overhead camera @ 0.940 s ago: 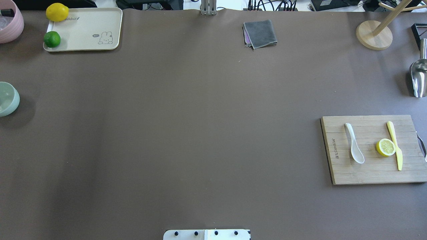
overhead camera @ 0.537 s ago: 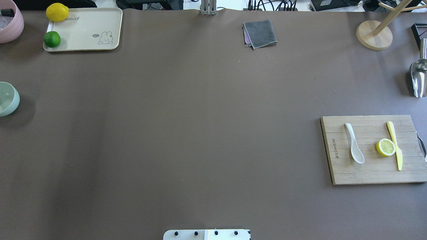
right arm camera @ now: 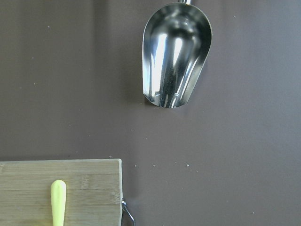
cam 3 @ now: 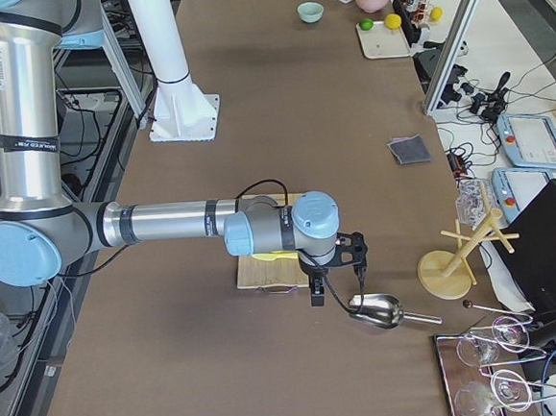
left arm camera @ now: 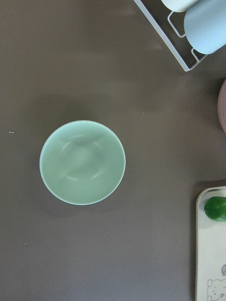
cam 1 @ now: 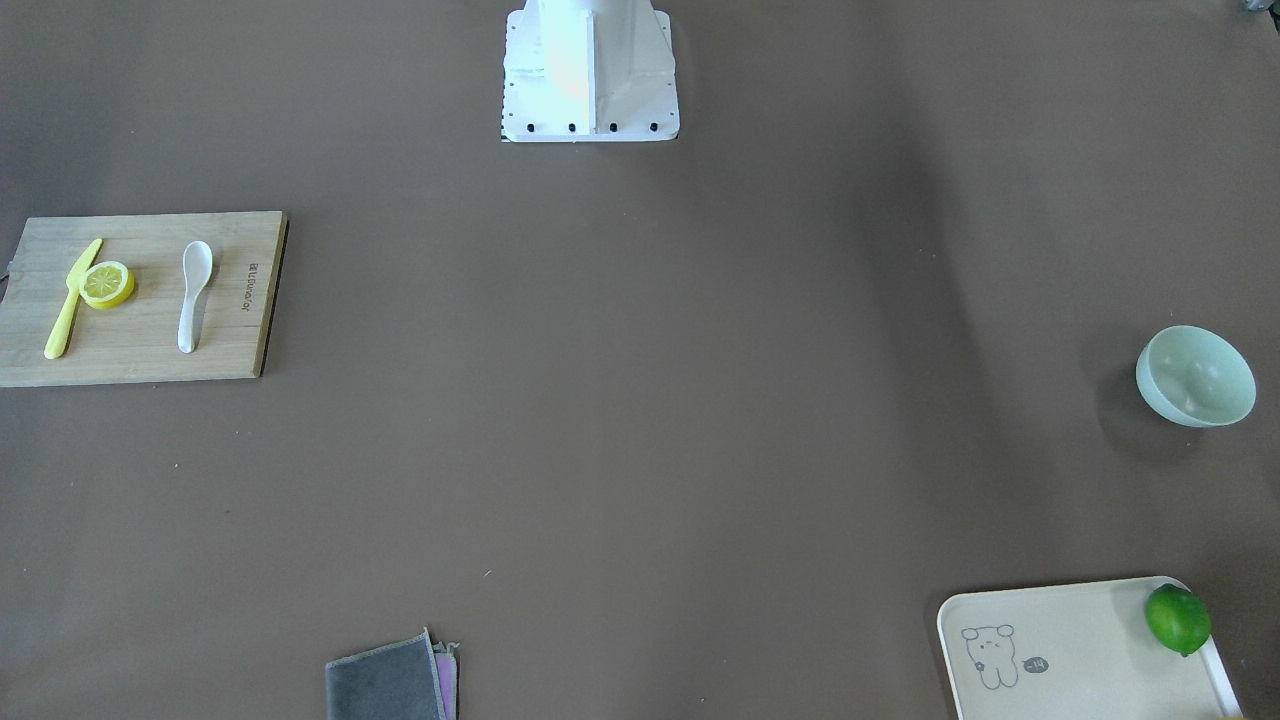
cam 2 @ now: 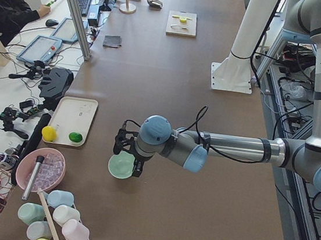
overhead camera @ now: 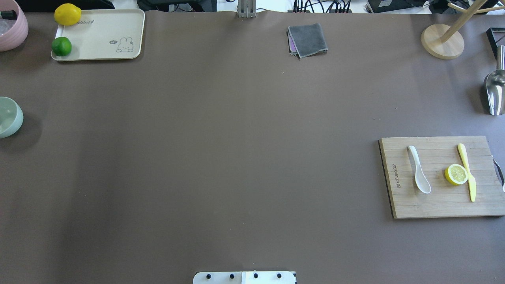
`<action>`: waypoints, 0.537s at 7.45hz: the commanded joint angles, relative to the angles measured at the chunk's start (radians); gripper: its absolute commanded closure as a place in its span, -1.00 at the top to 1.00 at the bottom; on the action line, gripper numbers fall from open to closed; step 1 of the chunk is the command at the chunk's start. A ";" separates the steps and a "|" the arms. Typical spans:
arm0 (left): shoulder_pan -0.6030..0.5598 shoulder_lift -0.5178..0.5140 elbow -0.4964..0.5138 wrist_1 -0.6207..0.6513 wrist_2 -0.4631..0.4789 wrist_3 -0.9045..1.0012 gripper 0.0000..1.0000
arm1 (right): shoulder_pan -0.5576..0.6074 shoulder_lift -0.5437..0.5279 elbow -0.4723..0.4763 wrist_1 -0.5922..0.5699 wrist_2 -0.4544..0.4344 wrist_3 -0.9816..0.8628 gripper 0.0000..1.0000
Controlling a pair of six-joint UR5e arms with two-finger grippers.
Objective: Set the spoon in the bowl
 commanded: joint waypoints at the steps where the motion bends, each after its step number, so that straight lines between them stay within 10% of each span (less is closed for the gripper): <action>1: 0.002 -0.049 0.186 -0.162 0.007 0.001 0.96 | -0.010 0.007 -0.001 0.000 0.000 0.005 1.00; 4: 0.046 -0.166 0.351 -0.199 0.051 -0.002 0.95 | -0.010 0.007 0.001 0.002 0.001 0.004 1.00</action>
